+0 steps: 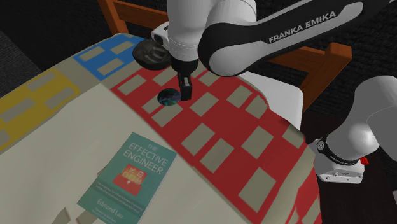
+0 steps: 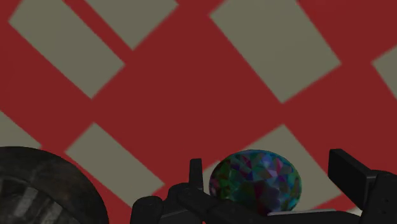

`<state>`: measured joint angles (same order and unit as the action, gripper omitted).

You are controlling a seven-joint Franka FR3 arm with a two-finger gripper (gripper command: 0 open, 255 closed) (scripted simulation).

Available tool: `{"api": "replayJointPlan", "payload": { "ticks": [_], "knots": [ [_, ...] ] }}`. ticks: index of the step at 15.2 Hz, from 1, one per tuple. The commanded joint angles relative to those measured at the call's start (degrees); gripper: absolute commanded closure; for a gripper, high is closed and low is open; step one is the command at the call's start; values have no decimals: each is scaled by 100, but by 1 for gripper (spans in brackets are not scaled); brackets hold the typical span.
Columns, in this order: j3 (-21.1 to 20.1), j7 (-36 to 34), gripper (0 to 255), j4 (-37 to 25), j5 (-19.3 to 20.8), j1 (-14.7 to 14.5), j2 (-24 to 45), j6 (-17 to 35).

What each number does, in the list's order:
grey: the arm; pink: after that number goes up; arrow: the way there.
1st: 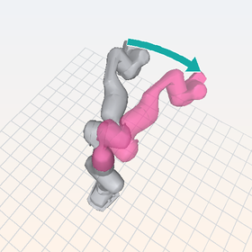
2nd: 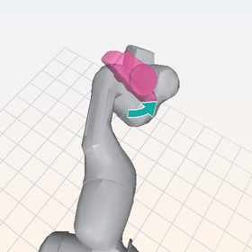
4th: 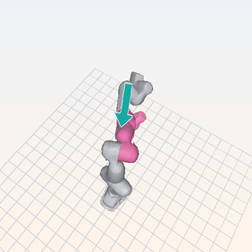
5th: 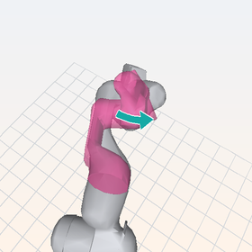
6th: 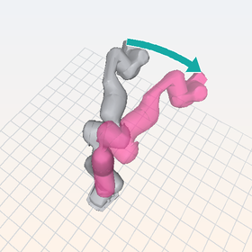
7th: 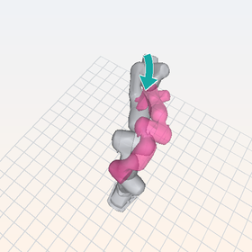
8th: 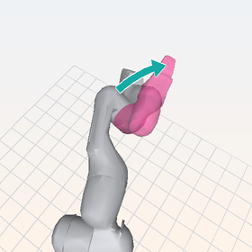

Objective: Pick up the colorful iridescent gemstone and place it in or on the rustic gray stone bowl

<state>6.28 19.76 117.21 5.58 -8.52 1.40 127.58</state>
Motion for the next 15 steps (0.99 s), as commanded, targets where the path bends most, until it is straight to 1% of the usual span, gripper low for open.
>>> {"api": "replayJointPlan", "payload": {
  "ticks": [1,8,15],
  "knots": [
    [-25,129,0,-192,-30,-20,206,101],
    [-8,144,0,-27,-49,10,548,610],
    [-8,144,0,-27,-49,10,548,610]
  ]
}}
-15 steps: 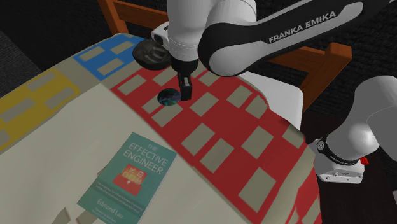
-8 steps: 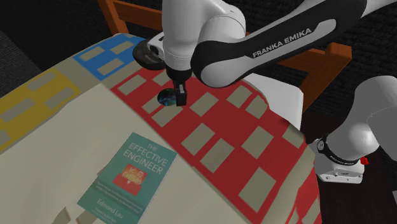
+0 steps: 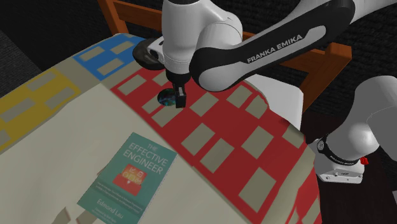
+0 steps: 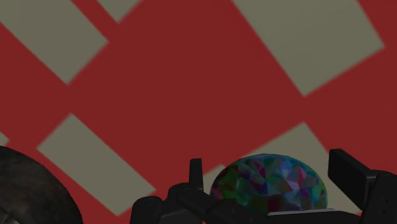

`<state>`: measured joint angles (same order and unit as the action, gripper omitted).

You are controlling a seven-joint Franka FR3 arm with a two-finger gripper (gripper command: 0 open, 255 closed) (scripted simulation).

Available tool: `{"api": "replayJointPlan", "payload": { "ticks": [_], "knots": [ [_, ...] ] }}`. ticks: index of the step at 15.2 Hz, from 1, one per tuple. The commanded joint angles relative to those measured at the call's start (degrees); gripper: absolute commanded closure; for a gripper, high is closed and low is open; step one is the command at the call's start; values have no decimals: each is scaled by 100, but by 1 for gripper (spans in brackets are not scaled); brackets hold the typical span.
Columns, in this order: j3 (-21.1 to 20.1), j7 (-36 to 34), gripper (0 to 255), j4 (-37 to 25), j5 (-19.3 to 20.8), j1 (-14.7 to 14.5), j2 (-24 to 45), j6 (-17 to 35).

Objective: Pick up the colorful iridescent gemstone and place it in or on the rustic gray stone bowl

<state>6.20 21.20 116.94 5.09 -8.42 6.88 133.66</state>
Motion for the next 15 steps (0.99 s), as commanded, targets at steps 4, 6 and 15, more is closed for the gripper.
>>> {"api": "replayJointPlan", "payload": {
  "ticks": [4,6,15],
  "knots": [
    [0,0,255,0,0,0,0,0],
    [0,0,255,2,0,0,-3,-1],
    [-2,18,255,-159,-3,-5,-128,-287]
  ]
}}
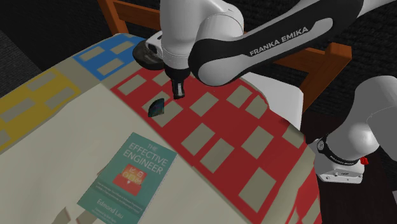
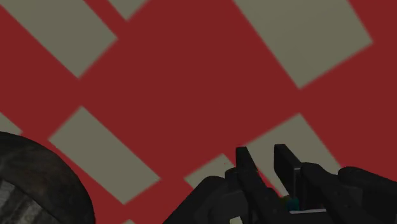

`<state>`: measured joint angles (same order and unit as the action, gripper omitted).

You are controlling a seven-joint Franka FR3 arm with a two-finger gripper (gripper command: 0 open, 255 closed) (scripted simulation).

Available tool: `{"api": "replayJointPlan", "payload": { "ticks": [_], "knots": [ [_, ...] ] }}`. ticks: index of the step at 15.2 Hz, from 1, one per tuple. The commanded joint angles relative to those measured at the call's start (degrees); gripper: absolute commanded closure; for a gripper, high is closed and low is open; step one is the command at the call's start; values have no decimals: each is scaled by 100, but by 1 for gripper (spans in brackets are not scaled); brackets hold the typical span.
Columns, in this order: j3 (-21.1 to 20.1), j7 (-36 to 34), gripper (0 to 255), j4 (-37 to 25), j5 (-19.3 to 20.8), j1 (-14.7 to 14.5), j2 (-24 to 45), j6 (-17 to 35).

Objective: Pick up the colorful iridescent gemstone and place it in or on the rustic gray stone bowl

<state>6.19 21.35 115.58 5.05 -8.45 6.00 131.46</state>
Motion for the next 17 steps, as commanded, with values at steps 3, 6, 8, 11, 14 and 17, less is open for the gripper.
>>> {"api": "replayJointPlan", "payload": {
  "ticks": [3,6,8,11,14,17],
  "knots": [
    [-3,17,255,-156,-2,-5,-126,-284],
    [-3,14,0,-153,-2,-5,-114,-266],
    [-153,470,0,-217,827,-223,1,-35],
    [-333,1039,0,-27,2175,-550,58,470],
    [-365,1185,0,106,2728,-650,110,747],
    [-325,1146,0,83,2788,-614,287,915]
  ]
}}
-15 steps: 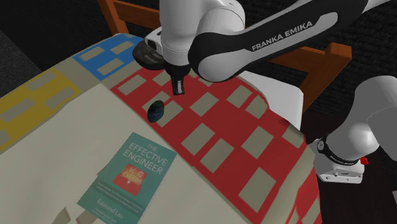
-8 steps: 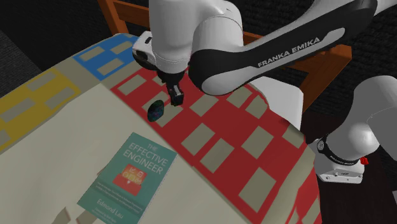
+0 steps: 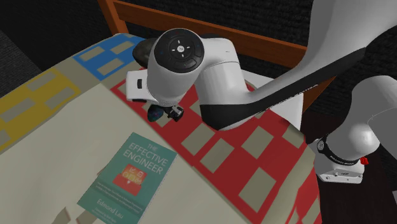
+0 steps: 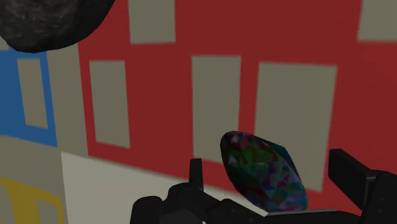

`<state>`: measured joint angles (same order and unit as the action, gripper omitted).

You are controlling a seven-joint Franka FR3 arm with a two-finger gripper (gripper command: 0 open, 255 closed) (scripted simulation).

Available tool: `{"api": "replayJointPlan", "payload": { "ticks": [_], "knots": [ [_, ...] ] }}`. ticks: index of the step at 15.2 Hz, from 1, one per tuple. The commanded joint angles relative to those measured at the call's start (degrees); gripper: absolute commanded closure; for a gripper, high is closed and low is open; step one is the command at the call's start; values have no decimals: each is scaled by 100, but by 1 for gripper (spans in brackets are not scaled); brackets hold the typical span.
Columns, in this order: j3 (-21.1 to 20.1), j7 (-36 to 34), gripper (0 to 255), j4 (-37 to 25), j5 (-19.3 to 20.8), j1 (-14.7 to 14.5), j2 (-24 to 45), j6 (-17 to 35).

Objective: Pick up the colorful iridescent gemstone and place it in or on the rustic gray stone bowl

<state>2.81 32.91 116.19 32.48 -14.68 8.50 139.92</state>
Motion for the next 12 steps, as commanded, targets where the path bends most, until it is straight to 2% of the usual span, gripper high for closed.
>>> {"api": "replayJointPlan", "payload": {
  "ticks": [1,3,11,12],
  "knots": [
    [27,-22,0,12,65,21,98,124],
    [61,-56,0,-19,116,51,257,263],
    [61,-56,0,-18,116,50,256,262],
    [61,-56,255,-18,116,50,256,262]
  ]
}}
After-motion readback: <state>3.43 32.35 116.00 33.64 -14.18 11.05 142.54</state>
